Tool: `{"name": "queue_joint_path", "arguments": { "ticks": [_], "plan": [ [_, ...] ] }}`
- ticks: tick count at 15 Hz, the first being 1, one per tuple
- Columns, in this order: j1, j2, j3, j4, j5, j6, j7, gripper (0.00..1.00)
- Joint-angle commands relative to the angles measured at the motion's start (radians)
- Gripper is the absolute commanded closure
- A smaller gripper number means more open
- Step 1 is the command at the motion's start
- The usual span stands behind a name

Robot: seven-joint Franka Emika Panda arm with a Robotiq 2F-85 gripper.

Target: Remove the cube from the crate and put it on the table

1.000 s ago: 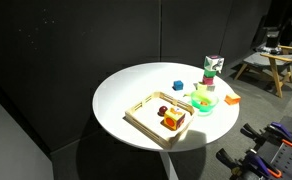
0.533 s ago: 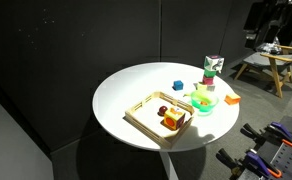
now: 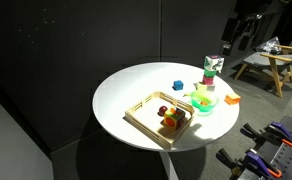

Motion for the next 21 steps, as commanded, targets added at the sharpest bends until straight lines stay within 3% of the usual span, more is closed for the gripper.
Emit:
{"name": "queue_joint_path", "arguments": {
  "ticks": [1,7,14,21],
  "plan": [
    [0.024,0.076,-0.021,0.01,-0.017,0.086,-0.067,0.0],
    [0.035,0.197,-0.015,0.006,-0.06,0.208,-0.119,0.0],
    [0.038,0.34,-0.008,0.015,-0.158,0.31,-0.087,0.0],
    [0.046,0.4,-0.018,0.016,-0.119,0.402,-0.088,0.0]
  ]
}}
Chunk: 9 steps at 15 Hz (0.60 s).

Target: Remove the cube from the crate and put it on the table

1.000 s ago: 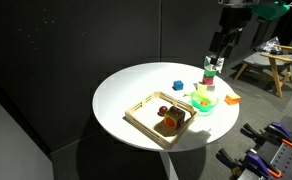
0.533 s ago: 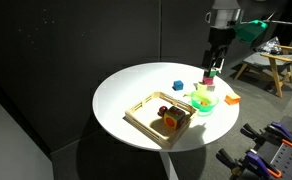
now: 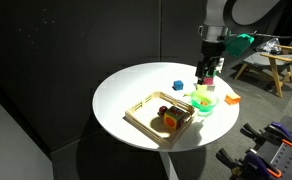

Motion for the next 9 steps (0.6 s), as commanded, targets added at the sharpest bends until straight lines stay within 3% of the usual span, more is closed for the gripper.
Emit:
{"name": "queue_joint_path", "arguments": {
  "ticks": [1,9],
  "plan": [
    [0.015,0.016,-0.014,0.016,0.025,0.032,0.003,0.0],
    [0.016,0.014,-0.012,0.002,0.014,0.028,0.001,0.0]
  ]
}}
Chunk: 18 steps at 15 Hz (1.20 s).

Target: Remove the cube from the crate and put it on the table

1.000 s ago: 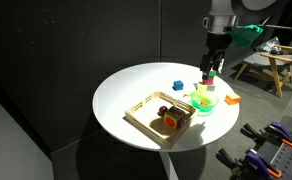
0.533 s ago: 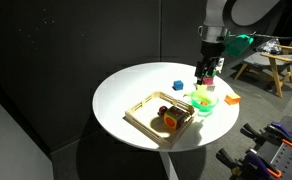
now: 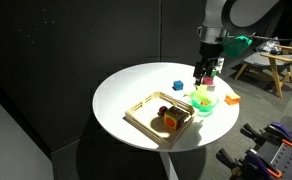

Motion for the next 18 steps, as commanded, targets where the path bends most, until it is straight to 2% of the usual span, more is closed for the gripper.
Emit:
{"name": "queue_joint_path", "arguments": {
  "ticks": [1,3,8,18],
  "plan": [
    [0.012,0.0,-0.012,0.001,-0.002,-0.002,0.001,0.0],
    [0.015,0.004,-0.014,0.0,0.019,0.001,-0.015,0.0],
    [0.037,0.033,-0.008,-0.012,0.04,0.109,-0.038,0.0],
    [0.064,0.161,0.003,0.015,0.021,0.233,0.012,0.0]
  ]
}}
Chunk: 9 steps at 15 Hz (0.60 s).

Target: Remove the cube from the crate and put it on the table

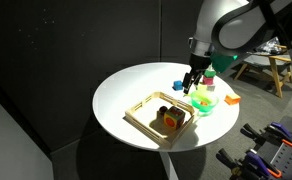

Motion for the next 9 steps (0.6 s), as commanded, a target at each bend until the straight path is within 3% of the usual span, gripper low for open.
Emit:
{"name": "queue_joint_path", "arguments": {
  "ticks": [1,9],
  "plan": [
    [0.01,0.051,0.0,0.025,-0.001,0.026,0.019,0.0],
    [0.033,0.165,0.007,0.112,0.03,-0.002,0.033,0.0]
  ]
}}
